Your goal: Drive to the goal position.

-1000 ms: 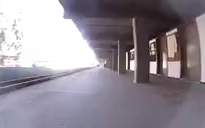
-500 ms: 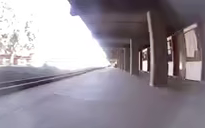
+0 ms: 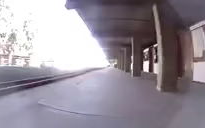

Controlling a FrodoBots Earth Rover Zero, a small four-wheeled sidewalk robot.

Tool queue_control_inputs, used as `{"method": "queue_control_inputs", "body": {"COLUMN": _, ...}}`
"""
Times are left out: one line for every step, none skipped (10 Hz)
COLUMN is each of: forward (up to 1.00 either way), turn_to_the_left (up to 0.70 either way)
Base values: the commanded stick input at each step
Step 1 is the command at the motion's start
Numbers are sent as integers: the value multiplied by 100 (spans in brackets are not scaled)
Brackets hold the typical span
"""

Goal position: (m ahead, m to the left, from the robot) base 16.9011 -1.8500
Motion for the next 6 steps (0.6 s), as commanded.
{"method": "queue_control_inputs", "body": {"forward": 98, "turn_to_the_left": 1}}
{"method": "queue_control_inputs", "body": {"forward": 98, "turn_to_the_left": 1}}
{"method": "queue_control_inputs", "body": {"forward": 98, "turn_to_the_left": 1}}
{"method": "queue_control_inputs", "body": {"forward": 98, "turn_to_the_left": 1}}
{"method": "queue_control_inputs", "body": {"forward": 98, "turn_to_the_left": 1}}
{"method": "queue_control_inputs", "body": {"forward": 98, "turn_to_the_left": 1}}
